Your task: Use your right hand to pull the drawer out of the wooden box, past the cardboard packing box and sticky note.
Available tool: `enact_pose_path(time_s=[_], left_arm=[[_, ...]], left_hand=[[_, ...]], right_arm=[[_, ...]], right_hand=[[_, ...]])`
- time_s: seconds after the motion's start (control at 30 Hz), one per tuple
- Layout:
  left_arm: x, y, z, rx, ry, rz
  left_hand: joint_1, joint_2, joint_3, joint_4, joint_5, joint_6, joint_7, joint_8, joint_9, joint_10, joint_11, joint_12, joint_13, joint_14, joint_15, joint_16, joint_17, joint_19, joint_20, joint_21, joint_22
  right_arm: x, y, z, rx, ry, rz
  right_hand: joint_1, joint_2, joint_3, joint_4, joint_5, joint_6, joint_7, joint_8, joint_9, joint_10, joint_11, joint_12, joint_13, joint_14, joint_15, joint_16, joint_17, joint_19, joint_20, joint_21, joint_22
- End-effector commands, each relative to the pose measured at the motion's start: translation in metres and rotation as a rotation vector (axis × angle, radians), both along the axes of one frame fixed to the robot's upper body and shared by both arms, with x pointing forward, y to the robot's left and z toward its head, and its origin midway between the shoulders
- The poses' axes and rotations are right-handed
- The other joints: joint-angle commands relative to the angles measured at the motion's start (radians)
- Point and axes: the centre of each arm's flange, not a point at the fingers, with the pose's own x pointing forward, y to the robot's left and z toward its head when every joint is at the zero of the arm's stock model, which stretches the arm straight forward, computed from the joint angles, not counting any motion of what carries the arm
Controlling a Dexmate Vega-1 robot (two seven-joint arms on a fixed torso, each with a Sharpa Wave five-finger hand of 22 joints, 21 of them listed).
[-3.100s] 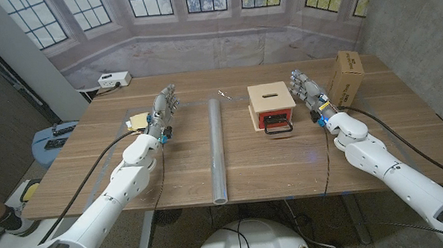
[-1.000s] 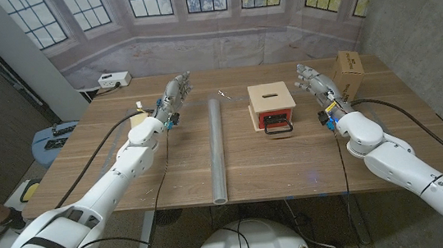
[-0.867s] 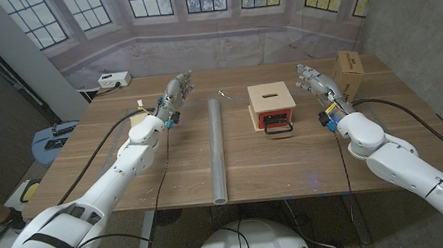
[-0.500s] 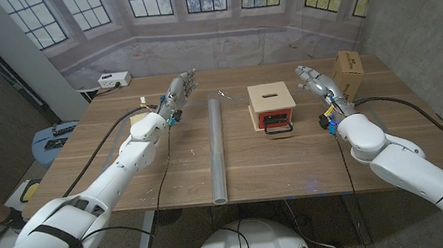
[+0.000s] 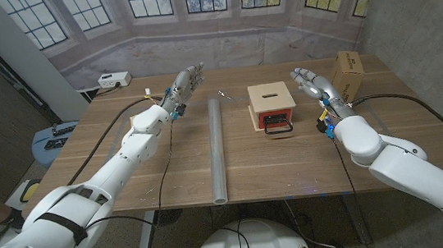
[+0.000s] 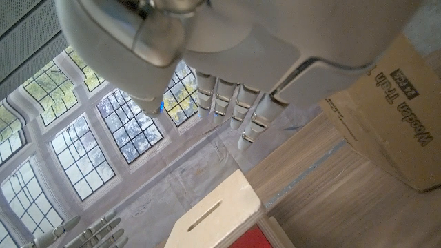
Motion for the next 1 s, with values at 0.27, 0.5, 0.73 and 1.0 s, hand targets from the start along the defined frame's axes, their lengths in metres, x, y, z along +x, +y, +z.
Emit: enact_pose_path(time_s=[0.27,0.5,0.73,1.0], left_arm=[[-0.005,-0.032,0.023,0.121,-0.066,-0.069],[-0.006,-0.037,0.029,0.167,-0.086,-0.081],[-0.007,-0.041,0.034,0.199,-0.108,-0.094],[-0.006,-0.049,0.046,0.248,-0.145,-0.109]], left_hand=[[0.015,0.006,0.005,-0.01,0.005,0.0,0.002,-0.002,0.003,0.009,-0.002,0.001,0.003,0.006,-0.005,0.0,0.001,0.003,0.005,0.0,0.004],[0.018,0.006,0.005,-0.013,0.006,0.0,0.001,-0.002,0.003,0.01,-0.001,0.001,0.003,0.007,-0.006,0.0,0.001,0.004,0.004,0.0,0.004],[0.02,0.006,0.005,-0.016,0.006,0.001,0.001,-0.001,0.003,0.012,-0.002,0.001,0.003,0.007,-0.006,0.0,0.001,0.005,0.003,0.0,0.004],[0.023,0.007,0.003,-0.018,0.006,0.002,0.001,-0.001,0.003,0.013,-0.004,0.001,0.003,0.007,-0.006,0.0,0.001,0.005,0.003,0.0,0.004]], right_arm=[[-0.041,0.035,0.001,-0.169,0.044,-0.103],[-0.047,0.046,0.002,-0.242,0.068,-0.146],[-0.054,0.06,0.002,-0.322,0.089,-0.189],[-0.062,0.068,0.002,-0.385,0.108,-0.22]], right_hand=[[-0.01,-0.004,0.004,-0.007,-0.003,0.0,-0.005,0.0,0.004,-0.009,-0.002,-0.003,0.005,-0.008,-0.073,0.009,0.001,-0.017,-0.048,-0.003,0.003],[-0.015,-0.006,0.002,-0.008,-0.003,-0.004,-0.004,-0.001,0.004,-0.015,-0.001,-0.005,0.005,-0.009,-0.072,0.008,0.001,-0.018,-0.046,-0.002,0.003],[-0.016,-0.007,0.003,-0.012,-0.003,-0.006,0.0,-0.002,0.004,-0.016,0.001,-0.004,0.004,-0.012,-0.072,0.007,-0.001,-0.02,-0.046,-0.001,0.003],[-0.016,-0.008,0.003,-0.017,-0.003,-0.004,0.001,0.0,0.003,-0.015,0.001,-0.003,0.004,-0.009,-0.07,0.008,-0.002,-0.039,-0.042,-0.007,0.002]])
